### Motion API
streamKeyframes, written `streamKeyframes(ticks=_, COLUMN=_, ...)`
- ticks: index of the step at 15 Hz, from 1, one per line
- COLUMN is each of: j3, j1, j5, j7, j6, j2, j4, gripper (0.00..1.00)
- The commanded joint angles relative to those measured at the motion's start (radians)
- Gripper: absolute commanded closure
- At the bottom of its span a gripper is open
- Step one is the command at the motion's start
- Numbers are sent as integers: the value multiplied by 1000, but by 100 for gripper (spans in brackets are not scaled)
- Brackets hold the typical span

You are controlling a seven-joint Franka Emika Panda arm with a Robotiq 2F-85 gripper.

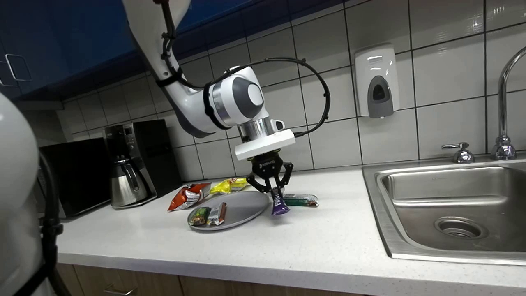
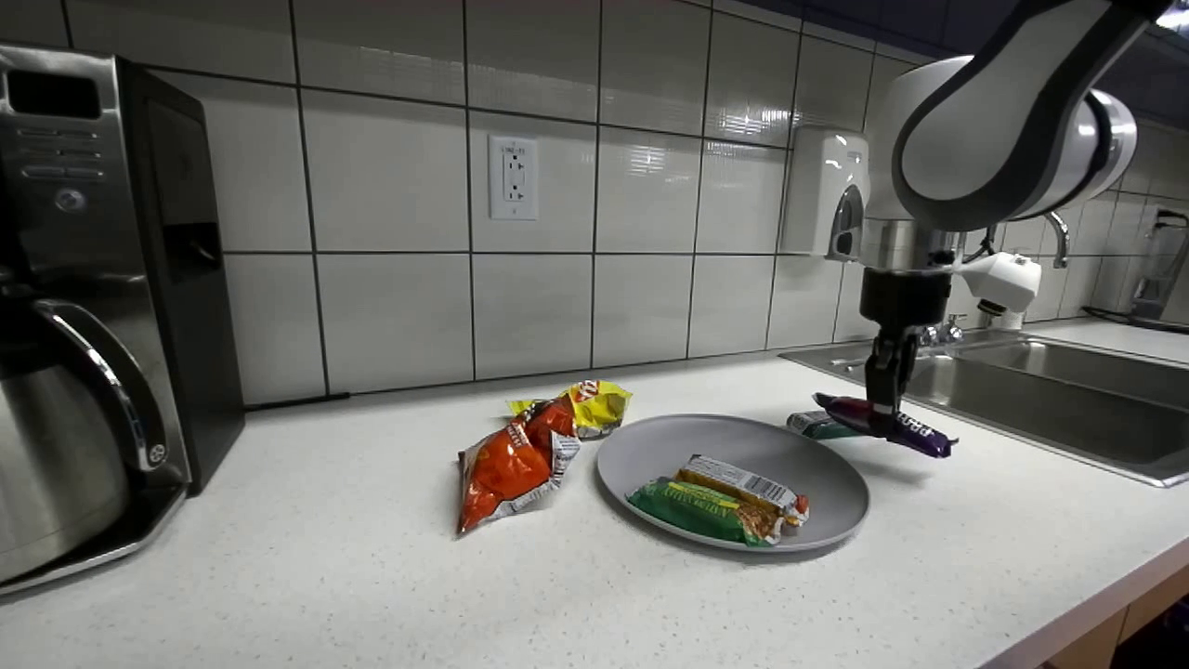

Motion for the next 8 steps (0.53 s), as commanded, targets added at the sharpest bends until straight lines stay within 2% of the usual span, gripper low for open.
streamKeyframes(ticks=1, j3=31, j1=15, j5=34, j7=-33, j6=-57, j2=35, j4=78, gripper=96)
streamKeyframes(ticks=8, j3=82, j1=44, j5=40, j7=-37, j6=-82, j2=109, j4=173, gripper=96)
